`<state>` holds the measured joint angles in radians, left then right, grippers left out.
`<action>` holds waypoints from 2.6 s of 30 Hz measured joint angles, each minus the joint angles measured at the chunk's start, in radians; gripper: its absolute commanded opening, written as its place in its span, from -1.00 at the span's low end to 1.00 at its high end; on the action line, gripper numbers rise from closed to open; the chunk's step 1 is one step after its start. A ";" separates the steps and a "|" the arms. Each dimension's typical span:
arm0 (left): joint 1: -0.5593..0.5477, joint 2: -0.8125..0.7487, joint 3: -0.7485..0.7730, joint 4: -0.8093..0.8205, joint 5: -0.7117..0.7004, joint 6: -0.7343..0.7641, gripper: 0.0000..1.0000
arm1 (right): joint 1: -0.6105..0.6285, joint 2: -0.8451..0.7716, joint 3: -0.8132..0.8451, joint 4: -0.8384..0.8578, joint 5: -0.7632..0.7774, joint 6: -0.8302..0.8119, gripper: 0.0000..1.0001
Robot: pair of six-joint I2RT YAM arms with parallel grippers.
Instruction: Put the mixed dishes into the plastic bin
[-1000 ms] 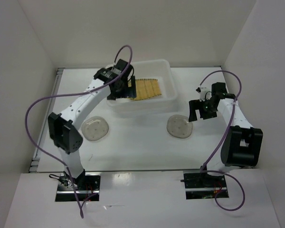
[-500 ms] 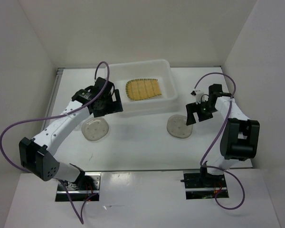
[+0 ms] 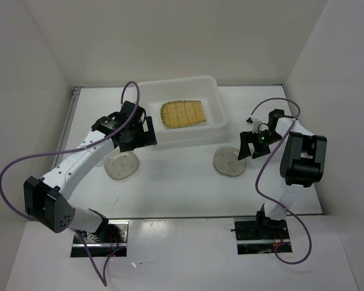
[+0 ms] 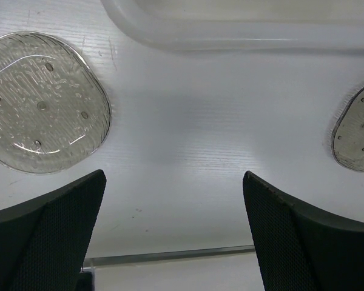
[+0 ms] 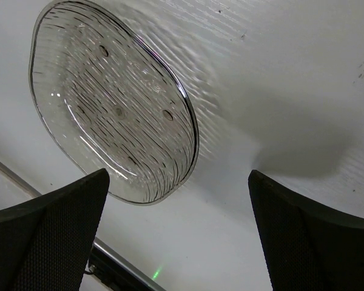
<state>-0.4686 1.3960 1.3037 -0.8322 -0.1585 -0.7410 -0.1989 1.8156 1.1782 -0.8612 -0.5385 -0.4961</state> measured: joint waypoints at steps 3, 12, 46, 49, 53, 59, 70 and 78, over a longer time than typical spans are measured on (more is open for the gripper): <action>0.000 -0.006 -0.002 0.003 0.000 -0.002 1.00 | 0.003 0.029 0.008 0.001 -0.022 0.002 1.00; 0.000 -0.021 -0.017 0.006 0.007 -0.023 1.00 | 0.054 0.066 0.028 -0.013 -0.105 0.029 1.00; 0.004 -0.095 -0.121 -0.005 0.016 -0.050 1.00 | 0.012 0.040 0.019 -0.004 -0.064 0.135 0.48; 0.004 -0.095 -0.121 -0.005 0.016 -0.050 1.00 | 0.091 0.048 0.018 -0.002 -0.074 0.135 0.00; 0.004 -0.095 -0.122 -0.005 0.016 -0.050 1.00 | 0.162 0.074 0.016 0.000 -0.096 0.144 0.26; 0.014 -0.120 -0.148 -0.005 0.016 -0.053 1.00 | 0.170 0.109 0.014 -0.011 -0.139 0.143 0.32; 0.016 -0.177 -0.168 -0.031 0.015 -0.085 1.00 | 0.234 0.168 0.026 -0.044 -0.201 0.135 -0.09; 0.016 -0.198 -0.182 -0.045 0.014 -0.103 1.00 | 0.243 0.206 0.027 -0.047 -0.195 0.130 -0.93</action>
<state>-0.4530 1.1984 1.1213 -0.8768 -0.1444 -0.8444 0.0444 2.0220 1.2053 -0.9077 -0.7338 -0.3660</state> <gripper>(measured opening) 1.000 0.102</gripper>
